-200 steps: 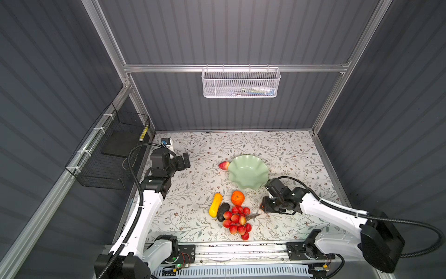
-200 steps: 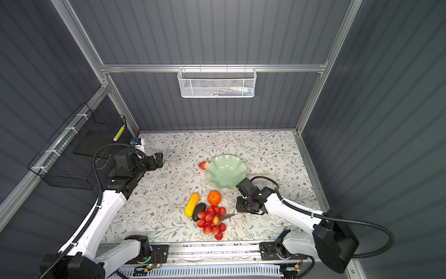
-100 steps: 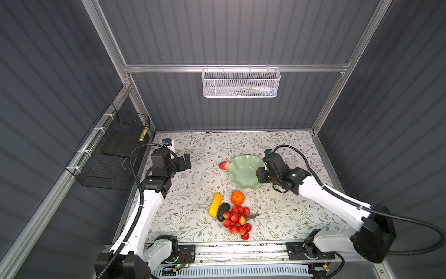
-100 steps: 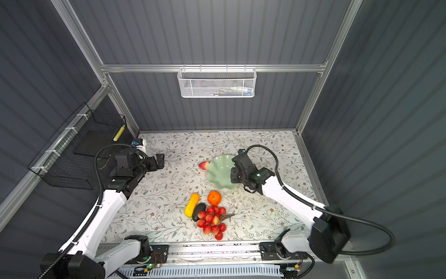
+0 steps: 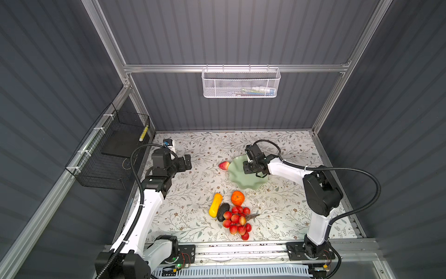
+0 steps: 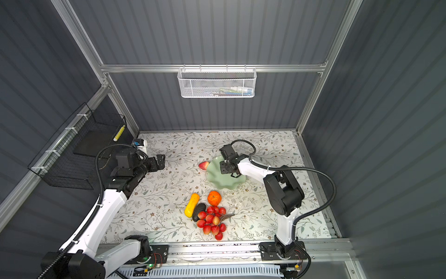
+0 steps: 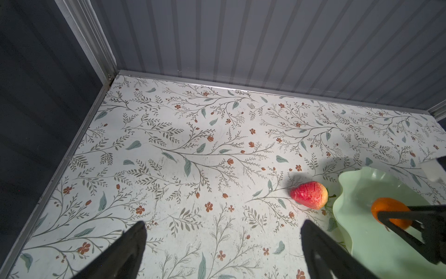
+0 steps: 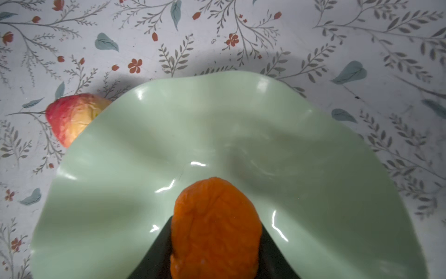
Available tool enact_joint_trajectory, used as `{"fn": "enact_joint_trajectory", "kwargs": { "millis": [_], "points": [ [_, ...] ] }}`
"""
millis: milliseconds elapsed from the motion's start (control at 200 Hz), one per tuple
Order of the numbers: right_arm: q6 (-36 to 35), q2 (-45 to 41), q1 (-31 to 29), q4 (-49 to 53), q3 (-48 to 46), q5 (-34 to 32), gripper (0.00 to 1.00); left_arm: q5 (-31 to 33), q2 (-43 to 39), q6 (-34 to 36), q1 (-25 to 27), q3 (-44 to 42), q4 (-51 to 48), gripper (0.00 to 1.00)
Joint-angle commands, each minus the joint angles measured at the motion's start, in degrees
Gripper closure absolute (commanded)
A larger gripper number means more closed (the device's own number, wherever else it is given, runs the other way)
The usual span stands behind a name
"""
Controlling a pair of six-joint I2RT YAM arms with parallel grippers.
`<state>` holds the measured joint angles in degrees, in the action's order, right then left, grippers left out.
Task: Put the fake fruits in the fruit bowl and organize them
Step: 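Carry the tangerine over the green bowl and release it with the right gripper, then reach the left gripper to the pink-yellow peach and grasp it while the right gripper withdraws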
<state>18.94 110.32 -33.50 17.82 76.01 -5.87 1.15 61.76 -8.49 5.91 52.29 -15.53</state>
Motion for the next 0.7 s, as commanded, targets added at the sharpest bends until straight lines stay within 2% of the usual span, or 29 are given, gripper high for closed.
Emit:
{"fn": "enact_joint_trajectory", "kwargs": {
  "millis": [0,295,490,610,695],
  "points": [
    [-1.2,2.3,0.6,-0.2,2.6,1.3,0.56,-2.3,0.6,1.2,0.1,0.9,-1.0,0.0],
    [-0.7,4.5,0.9,1.5,5.1,1.1,0.31,-8.9,0.0,4.3,0.1,-2.2,3.2,0.02],
    [1.1,-4.9,2.6,-1.8,0.8,1.2,0.16,-14.3,-2.1,8.8,0.2,-8.2,12.7,0.03],
    [1.9,-12.9,4.8,-5.5,-4.4,3.3,0.09,-19.2,0.2,15.9,0.6,-8.3,16.3,0.08],
    [2.3,-18.7,6.4,-7.6,-8.6,4.2,0.06,-16.5,2.7,25.7,4.6,-8.3,19.2,0.1]
  ]
}}
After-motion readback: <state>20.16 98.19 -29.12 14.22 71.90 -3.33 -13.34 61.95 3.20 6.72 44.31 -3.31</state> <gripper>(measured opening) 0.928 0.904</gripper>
